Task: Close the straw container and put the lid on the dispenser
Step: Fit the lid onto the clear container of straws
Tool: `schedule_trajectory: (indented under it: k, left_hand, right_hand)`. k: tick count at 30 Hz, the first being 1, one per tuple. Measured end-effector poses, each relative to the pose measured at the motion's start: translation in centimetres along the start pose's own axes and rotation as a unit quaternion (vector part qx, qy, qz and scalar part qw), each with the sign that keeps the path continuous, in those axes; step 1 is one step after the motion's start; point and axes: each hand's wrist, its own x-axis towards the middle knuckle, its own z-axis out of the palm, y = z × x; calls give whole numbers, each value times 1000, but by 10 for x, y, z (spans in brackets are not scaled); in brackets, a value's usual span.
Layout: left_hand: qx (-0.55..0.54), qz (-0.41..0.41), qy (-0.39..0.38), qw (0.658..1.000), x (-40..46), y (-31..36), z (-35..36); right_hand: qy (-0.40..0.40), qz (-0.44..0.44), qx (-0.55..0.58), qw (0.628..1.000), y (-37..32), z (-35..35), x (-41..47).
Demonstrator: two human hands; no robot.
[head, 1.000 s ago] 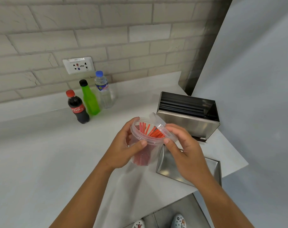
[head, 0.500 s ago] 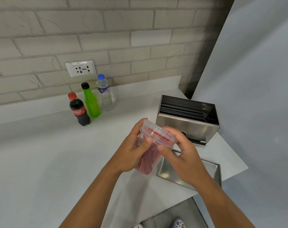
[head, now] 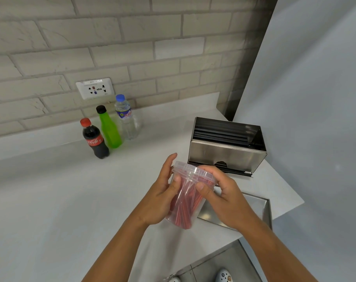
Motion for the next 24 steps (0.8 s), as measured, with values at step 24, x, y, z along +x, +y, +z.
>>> schedule_trajectory:
  k: [24]
  left_hand:
    - [-11, 5, 73, 997, 1, -1, -5]
  right_hand:
    - [24, -47, -3, 999, 8, 5, -2]
